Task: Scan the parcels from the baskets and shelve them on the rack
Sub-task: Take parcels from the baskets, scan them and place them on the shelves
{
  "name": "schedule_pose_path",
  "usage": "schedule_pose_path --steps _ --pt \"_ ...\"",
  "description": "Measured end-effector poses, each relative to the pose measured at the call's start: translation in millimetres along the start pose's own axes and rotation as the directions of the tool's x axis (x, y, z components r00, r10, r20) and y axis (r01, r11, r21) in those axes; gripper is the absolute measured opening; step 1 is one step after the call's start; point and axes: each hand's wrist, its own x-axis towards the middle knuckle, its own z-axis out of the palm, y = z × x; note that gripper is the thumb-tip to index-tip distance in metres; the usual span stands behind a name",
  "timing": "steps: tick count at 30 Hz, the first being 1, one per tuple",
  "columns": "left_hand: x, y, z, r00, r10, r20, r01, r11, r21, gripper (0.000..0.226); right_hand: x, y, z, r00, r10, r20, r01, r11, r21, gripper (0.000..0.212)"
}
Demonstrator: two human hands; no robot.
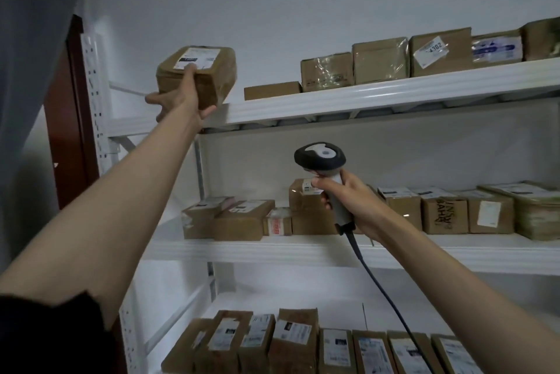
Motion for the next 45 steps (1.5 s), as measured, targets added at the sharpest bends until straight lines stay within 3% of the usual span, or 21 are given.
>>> schedule_pose_path --steps 6,10,13,16,22,31,36,42,45 --pt "20 0 23 0.998 -0.027 0.052 0.025 0.999 0.039 0.084 0 8 6 1.0 0.002 0.008 -0.002 1.0 -0.009 0.029" --pt "38 6 38 0.997 -0.012 0.073 -0.006 0.97 0.244 0.078 -1 12 8 1.0 -0.001 0.023 0.001 1.0 -0.014 0.028" --pt "51 6 46 0.989 0.04 0.141 -0.097 0.9 0.425 0.067 -2 12 8 1.0 -0.006 0.011 0.006 1.0 0.008 0.027" --pt "56 -3 50 0.987 0.104 0.124 -0.158 0.773 0.615 0.067 -5 11 6 1.0 -0.017 0.002 0.017 1.0 0.002 0.026" --pt "57 -25 47 0.975 0.191 0.117 -0.211 0.605 0.768 0.07 -11 5 -1 0.999 -0.017 -0.03 0.017 1.0 -0.007 0.026" --pt "57 -42 35 0.96 0.143 0.239 -0.279 0.479 0.832 0.077 -20 -3 -5 0.997 -0.013 -0.082 0.011 0.999 -0.031 0.023" --pt "50 -46 19 0.919 0.137 0.369 -0.386 0.492 0.78 0.072 -30 -5 0 0.998 -0.022 -0.067 0.021 0.999 -0.026 0.022" --pt "8 -67 -4 0.874 0.271 0.403 -0.485 0.538 0.689 0.056 -52 -5 5 0.999 0.004 -0.037 -0.005 1.0 -0.022 0.029" --pt "-29 -86 -18 0.85 0.236 0.472 -0.517 0.551 0.655 0.046 -69 2 9 0.999 0.034 -0.024 -0.034 0.999 0.011 0.03"
